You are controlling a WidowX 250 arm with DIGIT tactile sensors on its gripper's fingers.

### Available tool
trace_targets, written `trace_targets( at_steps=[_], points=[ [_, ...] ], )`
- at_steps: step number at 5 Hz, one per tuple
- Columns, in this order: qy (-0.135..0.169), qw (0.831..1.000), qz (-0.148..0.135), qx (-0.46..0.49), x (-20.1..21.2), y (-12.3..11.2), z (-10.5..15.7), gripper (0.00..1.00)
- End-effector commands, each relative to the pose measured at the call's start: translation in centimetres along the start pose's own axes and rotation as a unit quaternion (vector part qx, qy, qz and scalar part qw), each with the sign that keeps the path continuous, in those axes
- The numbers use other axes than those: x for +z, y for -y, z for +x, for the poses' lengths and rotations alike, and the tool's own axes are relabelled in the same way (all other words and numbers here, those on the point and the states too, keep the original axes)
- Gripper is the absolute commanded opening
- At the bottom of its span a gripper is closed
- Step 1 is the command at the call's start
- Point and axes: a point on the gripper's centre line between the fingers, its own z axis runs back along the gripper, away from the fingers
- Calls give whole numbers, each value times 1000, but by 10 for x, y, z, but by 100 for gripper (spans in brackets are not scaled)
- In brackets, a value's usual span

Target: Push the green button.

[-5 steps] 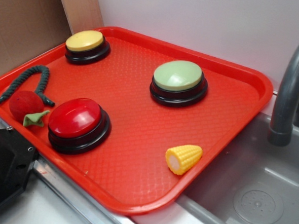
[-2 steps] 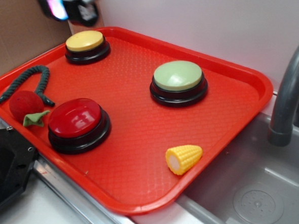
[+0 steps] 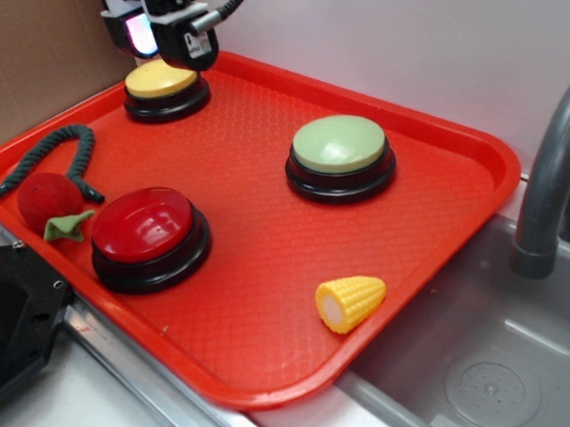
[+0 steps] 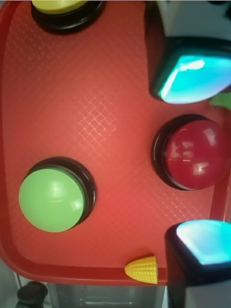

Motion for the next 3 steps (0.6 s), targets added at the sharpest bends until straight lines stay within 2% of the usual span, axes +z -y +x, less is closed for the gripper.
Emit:
trace_targets(
  at_steps=[1,2,3],
  points=[
    [40,996,36,-75,-4,25,40,100],
    [62,990,30,-124,-25,43,58,100],
    [51,990,41,-127,-46,43,74,100]
  ],
)
